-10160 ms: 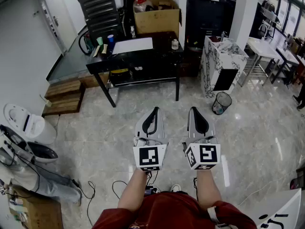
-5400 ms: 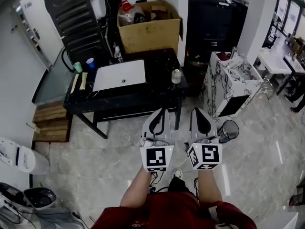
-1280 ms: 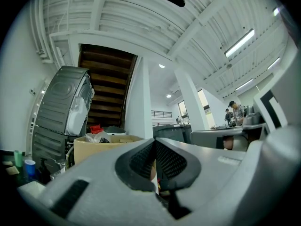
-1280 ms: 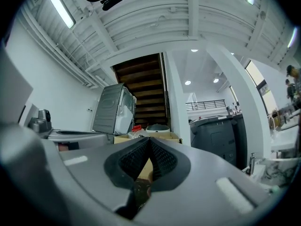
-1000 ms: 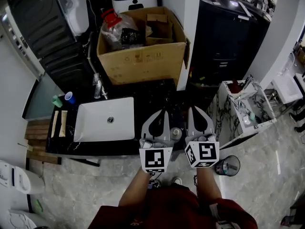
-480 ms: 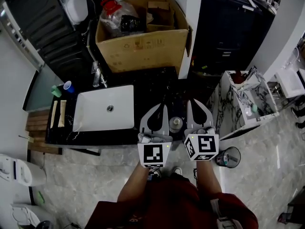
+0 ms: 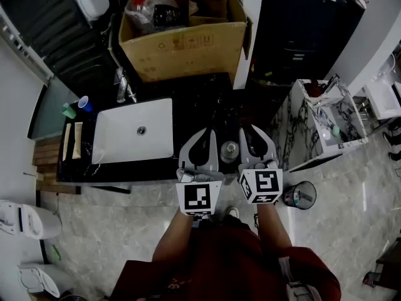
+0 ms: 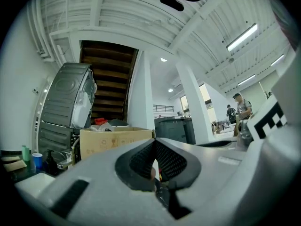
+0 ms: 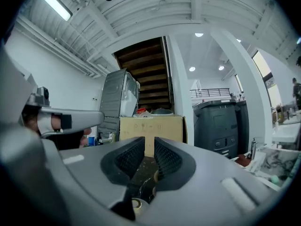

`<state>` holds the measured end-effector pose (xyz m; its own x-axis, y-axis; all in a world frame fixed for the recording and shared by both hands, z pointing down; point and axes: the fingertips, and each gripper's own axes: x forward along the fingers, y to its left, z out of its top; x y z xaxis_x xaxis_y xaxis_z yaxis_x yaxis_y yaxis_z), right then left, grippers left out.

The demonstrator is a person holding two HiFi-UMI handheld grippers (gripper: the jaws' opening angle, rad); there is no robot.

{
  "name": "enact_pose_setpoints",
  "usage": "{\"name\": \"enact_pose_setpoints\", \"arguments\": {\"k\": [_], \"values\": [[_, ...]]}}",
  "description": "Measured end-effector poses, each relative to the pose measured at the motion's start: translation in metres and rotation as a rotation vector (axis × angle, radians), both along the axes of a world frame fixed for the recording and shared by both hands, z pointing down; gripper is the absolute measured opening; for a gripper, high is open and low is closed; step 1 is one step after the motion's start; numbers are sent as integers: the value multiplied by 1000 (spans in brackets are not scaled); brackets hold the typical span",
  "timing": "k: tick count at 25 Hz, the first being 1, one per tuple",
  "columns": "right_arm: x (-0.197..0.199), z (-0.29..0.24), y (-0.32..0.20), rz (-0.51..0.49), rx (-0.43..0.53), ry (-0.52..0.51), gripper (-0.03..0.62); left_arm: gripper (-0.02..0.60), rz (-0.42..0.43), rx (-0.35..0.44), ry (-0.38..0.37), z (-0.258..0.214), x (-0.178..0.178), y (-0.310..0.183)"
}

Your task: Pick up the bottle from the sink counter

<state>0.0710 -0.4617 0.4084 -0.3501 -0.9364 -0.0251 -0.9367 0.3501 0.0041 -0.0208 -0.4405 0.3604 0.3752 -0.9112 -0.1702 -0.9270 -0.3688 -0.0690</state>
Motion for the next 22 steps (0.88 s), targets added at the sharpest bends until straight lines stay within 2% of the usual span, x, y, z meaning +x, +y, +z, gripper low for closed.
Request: {"name": "enact_pose_setpoints", "arguments": {"k": [22], "values": [[-32,113,-1,-108,-195,37,307,2,-20,-69,25,23,-9,2]]}}
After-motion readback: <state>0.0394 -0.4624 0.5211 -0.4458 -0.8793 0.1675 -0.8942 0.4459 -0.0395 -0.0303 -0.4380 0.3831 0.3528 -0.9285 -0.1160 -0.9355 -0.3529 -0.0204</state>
